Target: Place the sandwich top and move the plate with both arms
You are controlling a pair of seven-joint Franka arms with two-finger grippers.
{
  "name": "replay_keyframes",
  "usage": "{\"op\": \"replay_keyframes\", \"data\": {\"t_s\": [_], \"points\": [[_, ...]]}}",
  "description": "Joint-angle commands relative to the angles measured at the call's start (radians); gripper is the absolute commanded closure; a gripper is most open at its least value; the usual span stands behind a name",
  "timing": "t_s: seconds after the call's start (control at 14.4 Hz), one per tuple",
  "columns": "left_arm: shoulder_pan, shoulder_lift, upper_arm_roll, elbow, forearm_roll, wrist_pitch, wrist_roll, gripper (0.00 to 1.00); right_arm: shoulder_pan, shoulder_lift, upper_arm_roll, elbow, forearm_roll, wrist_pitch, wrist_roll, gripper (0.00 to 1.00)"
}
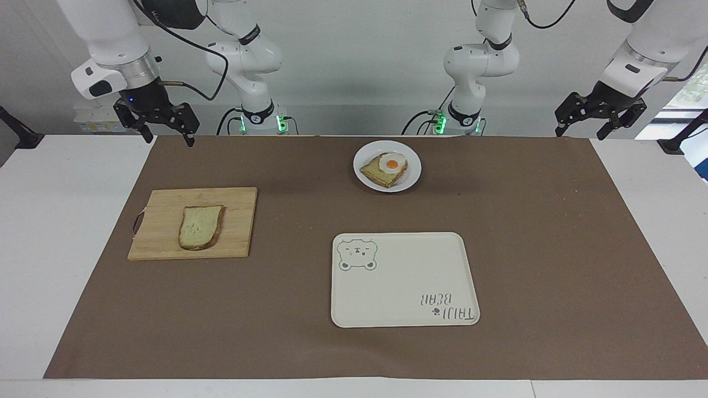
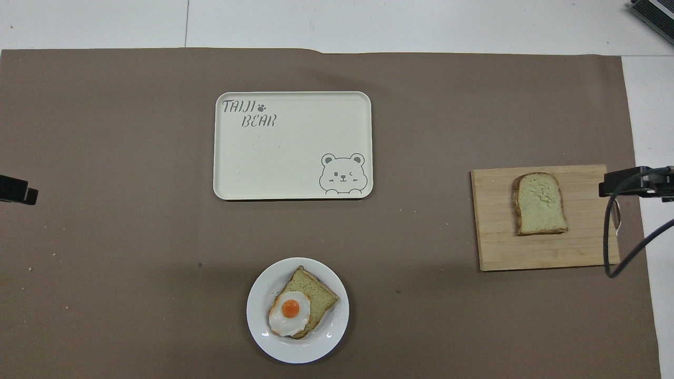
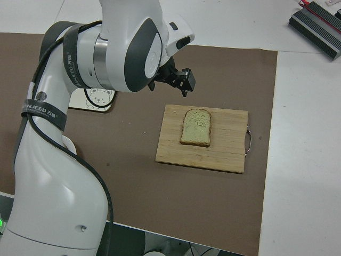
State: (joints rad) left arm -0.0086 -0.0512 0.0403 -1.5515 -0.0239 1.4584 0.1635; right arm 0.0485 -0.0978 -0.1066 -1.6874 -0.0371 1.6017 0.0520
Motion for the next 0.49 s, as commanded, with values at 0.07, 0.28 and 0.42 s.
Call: {"op": "replay_keyframes", "data": {"t_s": [0.07,0.28,0.42], "points": [[-0.008,-0.004,-0.002,0.007,0.009,0.003,-0.071,0.00,-0.006,-0.016,-0.008,-0.009,0.020,-0.006,0.000,0.00],[-0.008,-0.006,-0.004,0.004,-0.001,0.005,-0.090,0.00,-0.007,-0.016,-0.010,-0.009,0.020,-0.005,0.000,0.00],[-0.008,-0.006,-0.004,0.005,-0.001,0.005,-0.088,0.00,-0.018,-0.016,-0.010,-0.008,0.019,-0.005,-0.003,0.00]]}}
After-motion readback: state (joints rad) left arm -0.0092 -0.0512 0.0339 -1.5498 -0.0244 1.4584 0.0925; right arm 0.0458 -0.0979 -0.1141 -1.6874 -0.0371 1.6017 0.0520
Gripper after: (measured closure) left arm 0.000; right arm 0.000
